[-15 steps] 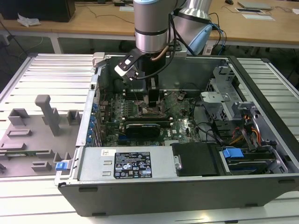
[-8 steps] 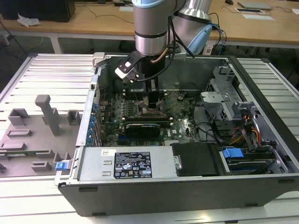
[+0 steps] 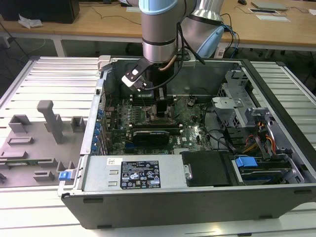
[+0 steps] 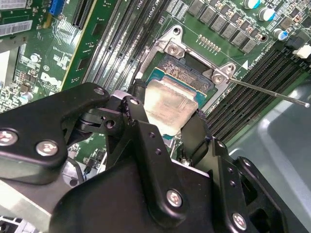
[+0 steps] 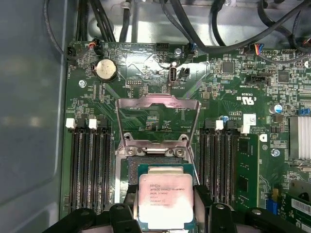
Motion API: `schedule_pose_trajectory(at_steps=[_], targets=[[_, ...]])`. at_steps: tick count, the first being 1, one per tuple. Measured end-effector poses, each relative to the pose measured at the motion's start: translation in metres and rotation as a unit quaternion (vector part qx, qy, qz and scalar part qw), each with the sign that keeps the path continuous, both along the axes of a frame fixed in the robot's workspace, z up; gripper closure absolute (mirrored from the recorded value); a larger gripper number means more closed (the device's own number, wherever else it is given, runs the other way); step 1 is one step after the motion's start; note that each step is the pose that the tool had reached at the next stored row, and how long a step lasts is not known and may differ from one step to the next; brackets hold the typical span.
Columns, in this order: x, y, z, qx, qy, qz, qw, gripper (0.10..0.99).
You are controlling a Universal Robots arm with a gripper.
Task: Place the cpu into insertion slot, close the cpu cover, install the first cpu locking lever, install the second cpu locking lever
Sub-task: 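Place the cpu into insertion slot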
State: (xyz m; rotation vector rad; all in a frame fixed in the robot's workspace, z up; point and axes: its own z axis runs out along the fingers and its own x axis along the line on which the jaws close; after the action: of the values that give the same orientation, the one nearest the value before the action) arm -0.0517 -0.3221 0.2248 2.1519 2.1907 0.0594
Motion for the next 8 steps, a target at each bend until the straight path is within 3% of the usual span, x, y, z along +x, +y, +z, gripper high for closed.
schedule_pose_trajectory(at_steps=[8], targets=[[0.0000, 0.0024, -0.0083, 0.0000, 0.0000, -0.003, 1.0000, 0.545]])
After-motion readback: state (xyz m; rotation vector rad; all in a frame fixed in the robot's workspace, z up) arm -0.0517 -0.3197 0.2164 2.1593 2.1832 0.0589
